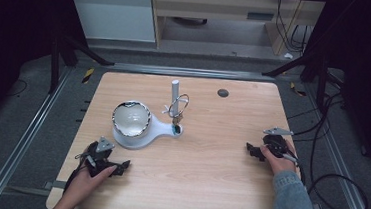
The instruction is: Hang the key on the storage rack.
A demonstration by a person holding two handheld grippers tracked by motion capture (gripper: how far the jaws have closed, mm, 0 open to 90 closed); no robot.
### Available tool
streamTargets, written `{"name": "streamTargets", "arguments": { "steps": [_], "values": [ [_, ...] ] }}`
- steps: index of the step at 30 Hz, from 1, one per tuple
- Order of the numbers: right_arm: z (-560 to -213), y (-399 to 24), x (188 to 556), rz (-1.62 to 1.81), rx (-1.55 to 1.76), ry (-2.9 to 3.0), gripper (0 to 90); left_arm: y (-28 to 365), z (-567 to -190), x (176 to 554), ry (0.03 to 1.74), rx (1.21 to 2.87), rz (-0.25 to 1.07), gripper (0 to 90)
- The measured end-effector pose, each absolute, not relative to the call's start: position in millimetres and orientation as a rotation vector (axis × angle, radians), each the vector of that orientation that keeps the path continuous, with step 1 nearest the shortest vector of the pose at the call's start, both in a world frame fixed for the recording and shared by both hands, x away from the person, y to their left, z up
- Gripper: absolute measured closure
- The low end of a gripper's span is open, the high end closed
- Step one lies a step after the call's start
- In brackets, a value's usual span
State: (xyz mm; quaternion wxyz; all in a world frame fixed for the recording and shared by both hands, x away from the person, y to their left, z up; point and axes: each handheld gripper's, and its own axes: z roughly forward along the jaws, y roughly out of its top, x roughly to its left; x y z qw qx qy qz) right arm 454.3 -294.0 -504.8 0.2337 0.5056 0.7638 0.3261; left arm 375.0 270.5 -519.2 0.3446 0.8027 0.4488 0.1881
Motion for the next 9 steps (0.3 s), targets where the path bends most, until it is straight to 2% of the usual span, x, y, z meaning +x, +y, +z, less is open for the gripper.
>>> {"name": "streamTargets", "arguments": {
  "steps": [4, 9],
  "values": [
    [-505.4, -289.7, 454.6, 0.876, 1.395, 2.101, 4.7, 270.5, -519.2, 375.0, 1.166, 2.085, 0.488, 0.0],
    [-505.6, -286.2, 453.5, 0.871, 1.397, 2.102, 4.0, 270.5, -519.2, 375.0, 1.166, 2.085, 0.489, 0.0]
  ]
}}
